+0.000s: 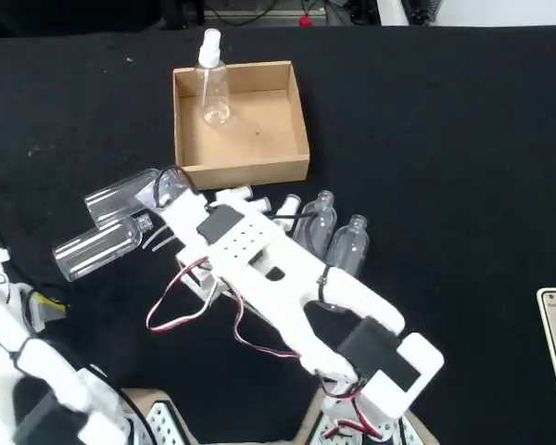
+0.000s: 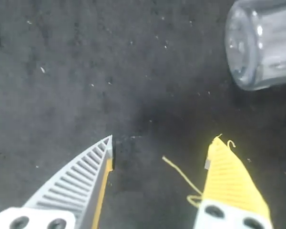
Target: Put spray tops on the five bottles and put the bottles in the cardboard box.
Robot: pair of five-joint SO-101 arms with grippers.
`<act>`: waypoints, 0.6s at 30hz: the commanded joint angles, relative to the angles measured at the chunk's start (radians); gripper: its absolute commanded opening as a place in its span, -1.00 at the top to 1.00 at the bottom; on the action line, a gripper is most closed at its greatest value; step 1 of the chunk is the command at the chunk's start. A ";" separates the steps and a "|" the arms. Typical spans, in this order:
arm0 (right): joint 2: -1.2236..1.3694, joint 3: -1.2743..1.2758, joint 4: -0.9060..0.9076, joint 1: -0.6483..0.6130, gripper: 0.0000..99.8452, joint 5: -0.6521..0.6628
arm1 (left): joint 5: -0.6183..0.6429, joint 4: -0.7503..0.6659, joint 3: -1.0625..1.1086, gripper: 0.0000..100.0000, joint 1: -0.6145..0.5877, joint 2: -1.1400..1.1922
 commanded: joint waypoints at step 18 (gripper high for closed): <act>0.216 -0.143 -0.066 -0.100 0.48 -0.026 | 0.043 0.018 0.173 0.39 0.070 -0.333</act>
